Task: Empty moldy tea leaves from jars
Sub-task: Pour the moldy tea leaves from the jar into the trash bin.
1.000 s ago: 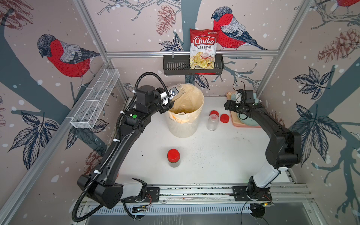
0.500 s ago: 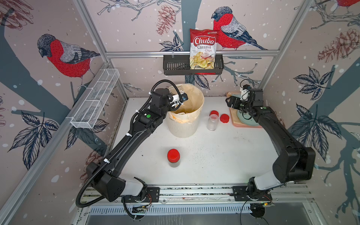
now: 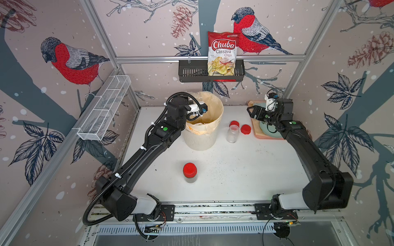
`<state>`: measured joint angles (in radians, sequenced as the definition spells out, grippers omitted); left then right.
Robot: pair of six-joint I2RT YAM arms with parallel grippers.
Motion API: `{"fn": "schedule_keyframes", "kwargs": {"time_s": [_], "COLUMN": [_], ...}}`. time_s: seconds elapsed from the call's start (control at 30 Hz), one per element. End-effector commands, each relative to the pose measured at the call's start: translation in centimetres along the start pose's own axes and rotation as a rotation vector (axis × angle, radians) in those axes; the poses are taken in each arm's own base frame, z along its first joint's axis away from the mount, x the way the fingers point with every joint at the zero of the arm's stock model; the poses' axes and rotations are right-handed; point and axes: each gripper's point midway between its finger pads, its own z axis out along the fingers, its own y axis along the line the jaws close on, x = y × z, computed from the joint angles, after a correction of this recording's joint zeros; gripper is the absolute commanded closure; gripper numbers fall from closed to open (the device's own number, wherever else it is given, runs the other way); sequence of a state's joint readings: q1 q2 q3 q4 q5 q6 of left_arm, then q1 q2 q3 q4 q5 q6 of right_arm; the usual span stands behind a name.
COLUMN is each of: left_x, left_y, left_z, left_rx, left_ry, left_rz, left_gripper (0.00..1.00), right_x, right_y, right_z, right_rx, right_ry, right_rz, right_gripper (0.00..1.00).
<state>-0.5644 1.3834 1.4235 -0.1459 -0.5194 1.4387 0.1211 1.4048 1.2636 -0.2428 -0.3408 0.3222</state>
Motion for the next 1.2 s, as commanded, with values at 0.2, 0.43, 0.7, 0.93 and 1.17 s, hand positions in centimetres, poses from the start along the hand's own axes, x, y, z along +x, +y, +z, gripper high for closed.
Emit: {"fn": "schedule_keyframes", "kwargs": {"time_s": [0.2,0.43,0.7,0.93,1.17], "left_x": [-1.2,-1.4,-2.0,-2.7,-2.8], "left_y": [1.3,0.4,1.5,1.2,-0.5], "left_z": [-1.3,-0.9,-0.3,-0.2,-0.1], "left_rx": [-0.07,-0.054,-0.066,-0.028,0.003], "left_ry": [-0.052,-0.031,-0.019,-0.039,-0.042], "left_rz": [0.193,0.354,0.421,0.446,0.441], "left_gripper": [0.39,0.41,0.44,0.44,0.44], "right_x": [-1.3,-1.3,-1.3,-1.5,-1.4], "right_y": [2.0,2.9,3.3,3.5,3.9], "right_z": [-1.2,-1.9,-2.1,-2.6,-3.0], "right_rx": [-0.088,-0.132,-0.156,-0.159,-0.18], "right_ry": [-0.055,-0.069,-0.073,-0.083,-0.092], "right_rz": [-0.001,-0.003,-0.003,-0.008,-0.007], "right_gripper": [0.07,0.07,0.06,0.05,0.03]}}
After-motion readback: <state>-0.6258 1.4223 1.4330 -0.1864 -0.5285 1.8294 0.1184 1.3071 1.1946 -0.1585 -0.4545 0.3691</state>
